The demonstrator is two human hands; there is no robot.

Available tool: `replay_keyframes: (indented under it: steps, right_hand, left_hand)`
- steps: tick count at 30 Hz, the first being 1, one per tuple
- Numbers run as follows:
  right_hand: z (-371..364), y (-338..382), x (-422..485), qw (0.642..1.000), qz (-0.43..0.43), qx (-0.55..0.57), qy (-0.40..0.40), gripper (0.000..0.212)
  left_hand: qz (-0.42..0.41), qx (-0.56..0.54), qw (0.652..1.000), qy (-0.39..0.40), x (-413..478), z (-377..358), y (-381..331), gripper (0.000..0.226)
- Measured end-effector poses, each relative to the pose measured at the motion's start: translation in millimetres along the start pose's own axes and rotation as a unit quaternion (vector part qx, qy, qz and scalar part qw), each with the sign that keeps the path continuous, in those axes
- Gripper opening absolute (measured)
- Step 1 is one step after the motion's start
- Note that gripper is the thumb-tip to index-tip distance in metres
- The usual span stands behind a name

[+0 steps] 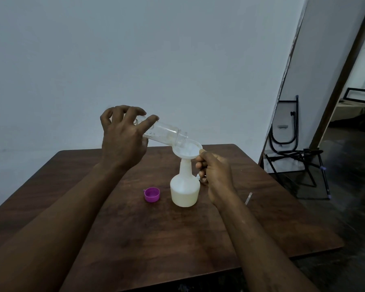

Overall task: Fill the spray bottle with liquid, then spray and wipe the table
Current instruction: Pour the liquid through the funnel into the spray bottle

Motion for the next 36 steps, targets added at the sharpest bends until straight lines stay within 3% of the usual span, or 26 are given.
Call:
replay_keyframes:
  steps: [36]
  right_hand:
    - [1.2,1.0,-0.8,1.0,-0.001,0.006,-0.006,0.036]
  left_hand:
    - [-0.073,0.026,0.996,-0.04,7.3,6.5,-22.9,0.048]
Point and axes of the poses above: each hand's wrist, its own x-axis towards the middle knuckle, its own z-axis out of the back of the hand, y = z × x, the point moved 9 cm from there along x, towards the middle knuckle, and after that the axes turned 15 degrees about z, right-handed, at the moved point
